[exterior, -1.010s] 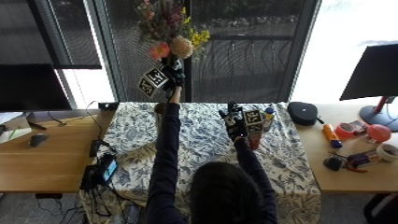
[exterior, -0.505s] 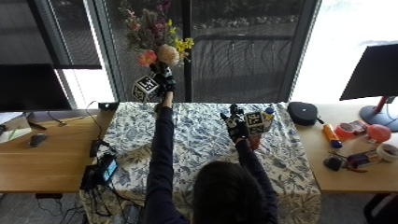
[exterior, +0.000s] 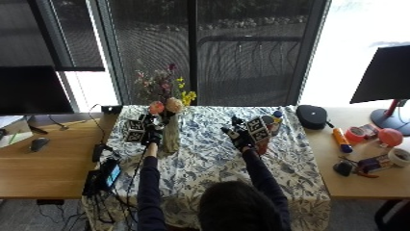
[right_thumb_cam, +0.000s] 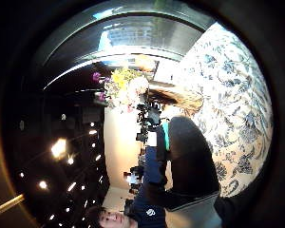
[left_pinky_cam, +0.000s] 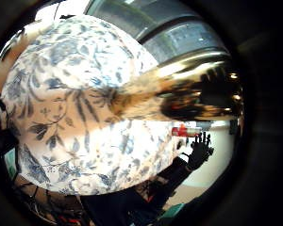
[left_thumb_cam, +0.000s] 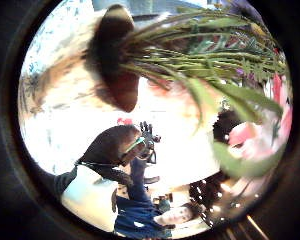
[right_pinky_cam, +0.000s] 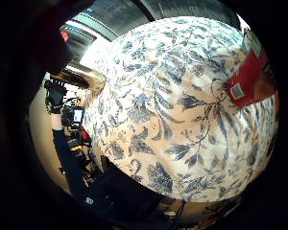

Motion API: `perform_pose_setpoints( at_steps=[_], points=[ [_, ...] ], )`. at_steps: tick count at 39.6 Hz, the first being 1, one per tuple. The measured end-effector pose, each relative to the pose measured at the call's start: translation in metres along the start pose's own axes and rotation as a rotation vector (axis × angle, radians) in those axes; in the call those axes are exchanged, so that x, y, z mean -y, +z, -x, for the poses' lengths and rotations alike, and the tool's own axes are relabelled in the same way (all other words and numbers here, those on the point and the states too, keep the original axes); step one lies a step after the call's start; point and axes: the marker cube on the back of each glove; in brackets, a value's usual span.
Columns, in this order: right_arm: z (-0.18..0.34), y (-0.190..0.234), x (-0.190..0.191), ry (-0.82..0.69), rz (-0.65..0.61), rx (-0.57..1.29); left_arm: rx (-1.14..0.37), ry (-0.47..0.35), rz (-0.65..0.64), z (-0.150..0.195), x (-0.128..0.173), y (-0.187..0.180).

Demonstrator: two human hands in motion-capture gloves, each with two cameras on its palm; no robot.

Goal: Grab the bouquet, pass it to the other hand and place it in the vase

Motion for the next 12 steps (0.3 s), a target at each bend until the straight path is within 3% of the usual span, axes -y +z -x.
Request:
perform_pose_setpoints(
  at_steps=[2, 4, 7, 12],
  points=[
    [-0.001, 0.0, 0.002, -0.083, -0.015, -0.027, -0.014, -0.042, 0.047, 0.016, -0.009, -0.002],
    [0.001, 0.001, 0.0, -0.012, 0.012, 0.01, -0.003, -0.052, 0.037, 0.024, -0.012, -0.005],
    [0.001, 0.004, -0.001, 0.264, 0.079, 0.097, 0.05, 0.065, -0.076, 0.017, -0.014, -0.009],
    [0.001, 0.01, 0.007, 0.33, 0.1, 0.11, 0.154, 0.136, -0.218, 0.009, -0.019, -0.017]
  ],
)
